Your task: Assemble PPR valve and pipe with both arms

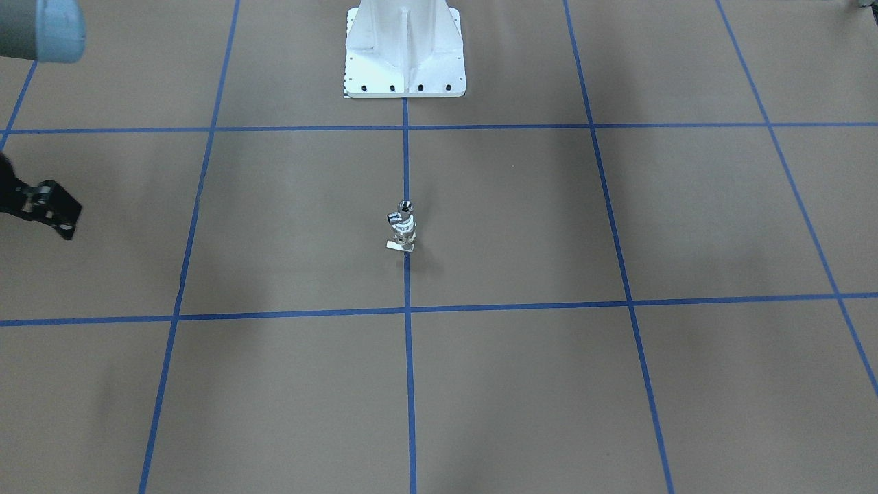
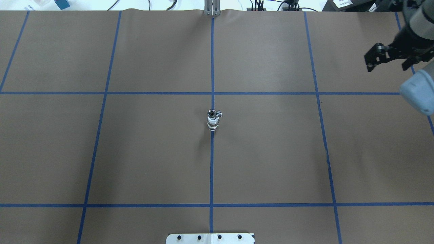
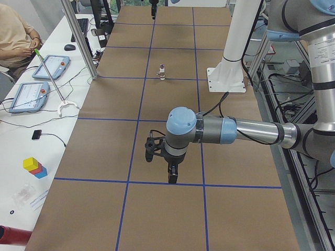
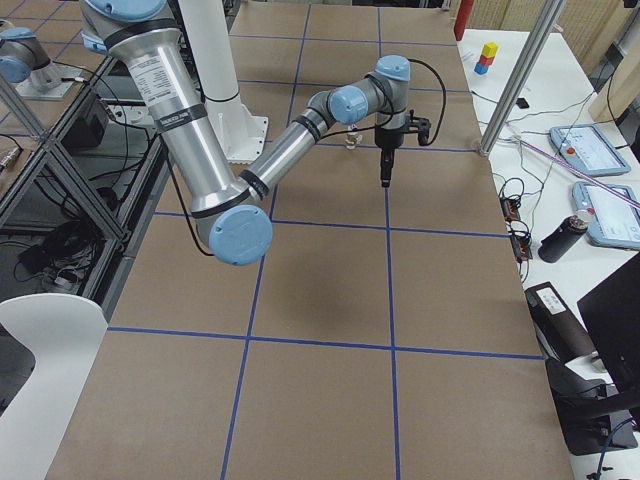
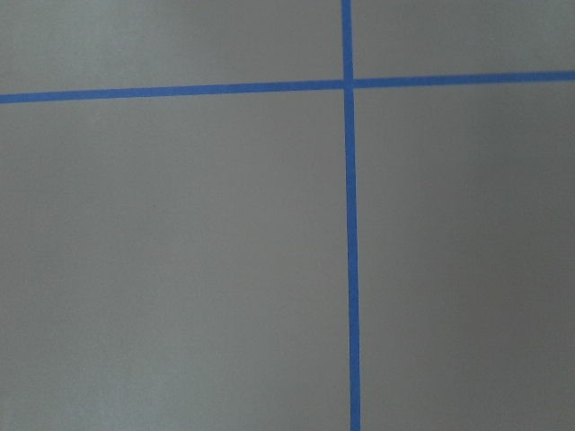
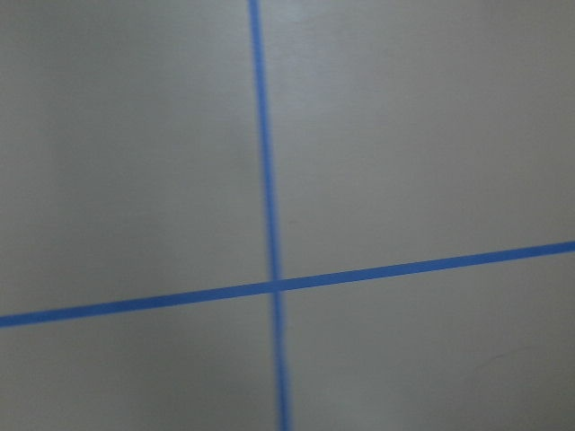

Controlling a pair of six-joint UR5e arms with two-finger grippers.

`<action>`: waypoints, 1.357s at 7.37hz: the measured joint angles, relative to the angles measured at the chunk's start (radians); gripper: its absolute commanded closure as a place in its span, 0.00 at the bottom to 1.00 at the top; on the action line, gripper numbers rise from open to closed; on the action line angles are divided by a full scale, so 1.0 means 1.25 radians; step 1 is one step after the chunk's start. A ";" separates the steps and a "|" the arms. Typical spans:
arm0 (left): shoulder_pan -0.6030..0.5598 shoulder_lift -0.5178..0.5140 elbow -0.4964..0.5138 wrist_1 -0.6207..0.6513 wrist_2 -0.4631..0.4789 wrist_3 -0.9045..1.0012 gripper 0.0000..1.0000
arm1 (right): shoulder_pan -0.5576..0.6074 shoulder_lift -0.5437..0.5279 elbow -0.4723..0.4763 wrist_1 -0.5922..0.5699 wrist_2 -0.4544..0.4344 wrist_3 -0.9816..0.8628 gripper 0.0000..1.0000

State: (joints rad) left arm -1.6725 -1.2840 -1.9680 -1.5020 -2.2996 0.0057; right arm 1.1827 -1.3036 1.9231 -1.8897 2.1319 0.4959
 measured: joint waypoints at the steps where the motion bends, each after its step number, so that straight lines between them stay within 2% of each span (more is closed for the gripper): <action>1: 0.000 -0.001 0.024 -0.003 0.000 -0.001 0.00 | 0.061 -0.062 0.001 0.000 0.025 -0.114 0.00; 3: 0.000 -0.006 0.040 -0.004 0.000 -0.002 0.00 | 0.176 -0.178 0.001 0.000 0.066 -0.303 0.00; 6: 0.021 -0.008 0.039 -0.007 -0.002 0.005 0.00 | 0.284 -0.315 0.001 0.001 0.084 -0.393 0.00; 10: 0.064 -0.008 0.039 -0.027 -0.002 0.010 0.00 | 0.317 -0.360 -0.016 0.002 0.080 -0.483 0.00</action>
State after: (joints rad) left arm -1.5920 -1.2944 -1.9190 -1.5357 -2.3024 0.0183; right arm 1.5791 -1.7531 1.9032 -1.8878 2.2319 -0.1082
